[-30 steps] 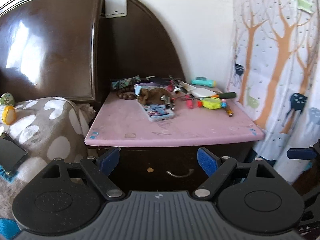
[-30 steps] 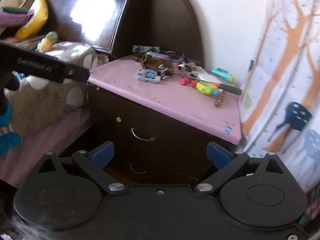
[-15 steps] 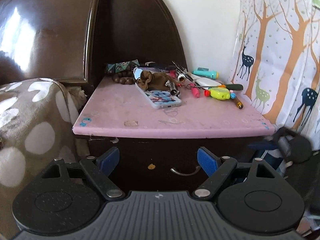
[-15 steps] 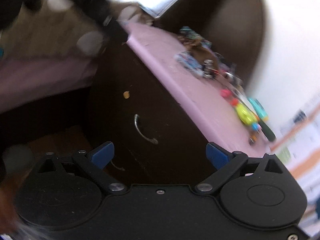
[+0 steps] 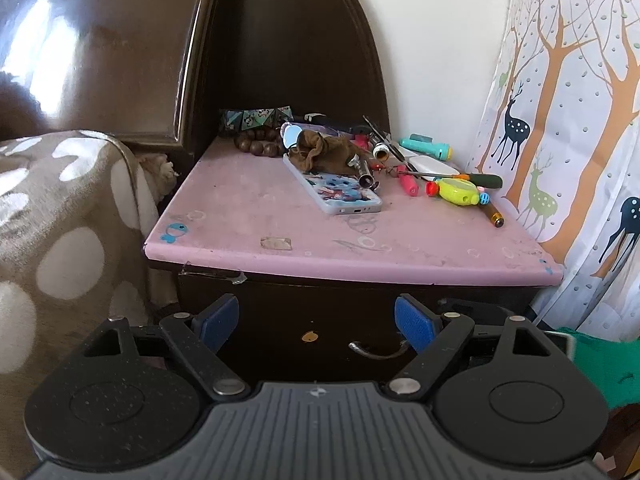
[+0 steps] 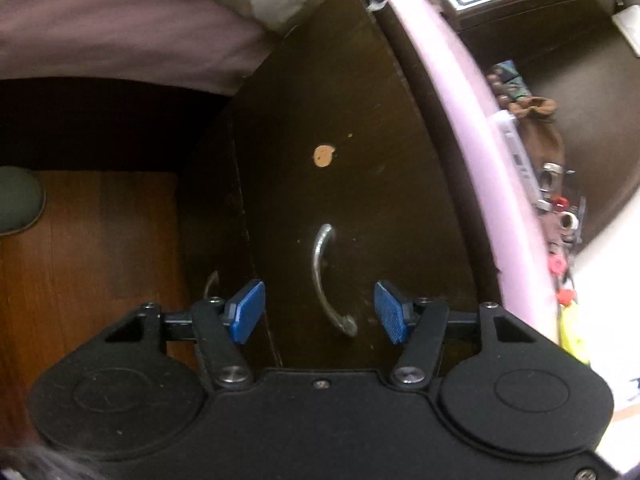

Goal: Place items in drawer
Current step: 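Close the right gripper around the metal drawer handle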

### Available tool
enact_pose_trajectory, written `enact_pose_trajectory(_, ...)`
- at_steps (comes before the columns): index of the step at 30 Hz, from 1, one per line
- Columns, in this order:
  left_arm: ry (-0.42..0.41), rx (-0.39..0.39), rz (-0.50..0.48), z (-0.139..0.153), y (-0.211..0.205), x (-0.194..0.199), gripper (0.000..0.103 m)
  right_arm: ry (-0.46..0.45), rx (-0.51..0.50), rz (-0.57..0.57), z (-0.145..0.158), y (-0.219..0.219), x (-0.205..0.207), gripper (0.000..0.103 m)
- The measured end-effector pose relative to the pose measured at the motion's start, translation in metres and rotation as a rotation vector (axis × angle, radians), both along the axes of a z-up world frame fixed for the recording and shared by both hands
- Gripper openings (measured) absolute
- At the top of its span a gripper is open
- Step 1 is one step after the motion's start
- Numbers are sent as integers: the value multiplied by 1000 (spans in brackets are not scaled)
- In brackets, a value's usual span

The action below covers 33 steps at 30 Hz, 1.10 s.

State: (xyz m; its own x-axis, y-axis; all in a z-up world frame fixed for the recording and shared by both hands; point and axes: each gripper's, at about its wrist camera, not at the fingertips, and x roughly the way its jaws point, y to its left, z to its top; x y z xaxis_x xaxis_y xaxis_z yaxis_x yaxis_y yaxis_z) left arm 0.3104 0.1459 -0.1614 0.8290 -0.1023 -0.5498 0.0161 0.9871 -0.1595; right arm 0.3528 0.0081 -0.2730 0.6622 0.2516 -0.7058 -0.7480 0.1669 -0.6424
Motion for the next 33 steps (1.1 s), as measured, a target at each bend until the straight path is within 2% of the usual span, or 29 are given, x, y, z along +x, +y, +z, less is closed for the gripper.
enact_pose_trajectory(7, -6, -6, -16, 0, 0, 0, 86, 35, -97, 77, -13, 16, 10, 44)
enact_pose_trajectory(9, -7, -4, -22, 1, 1, -1, 86, 39, -135, 85, -19, 22, 13, 35)
enact_pose_trajectory(11, -9, -2, -28, 1, 3, -3, 86, 57, -142, 71, -21, 26, 14, 41)
enact_pose_trajectory(12, -9, -1, -31, 1, 3, -4, 86, 67, -133, 53, -21, 27, 14, 39)
enact_pose_trajectory(14, -11, 1, -37, 1, 4, -5, 86, 76, -129, 31, -17, 27, 18, 29)
enact_pose_trajectory(20, -23, -1, -52, 3, 9, -11, 86, 127, -178, 12, -12, 34, 5, 30)
enact_pose_trajectory(25, -64, -31, -70, 8, 15, -16, 86, 172, -192, 80, -3, 26, -26, 30)
enact_pose_trajectory(33, -119, -38, -113, 16, 10, -24, 86, 152, -201, 40, -15, 30, -33, 31)
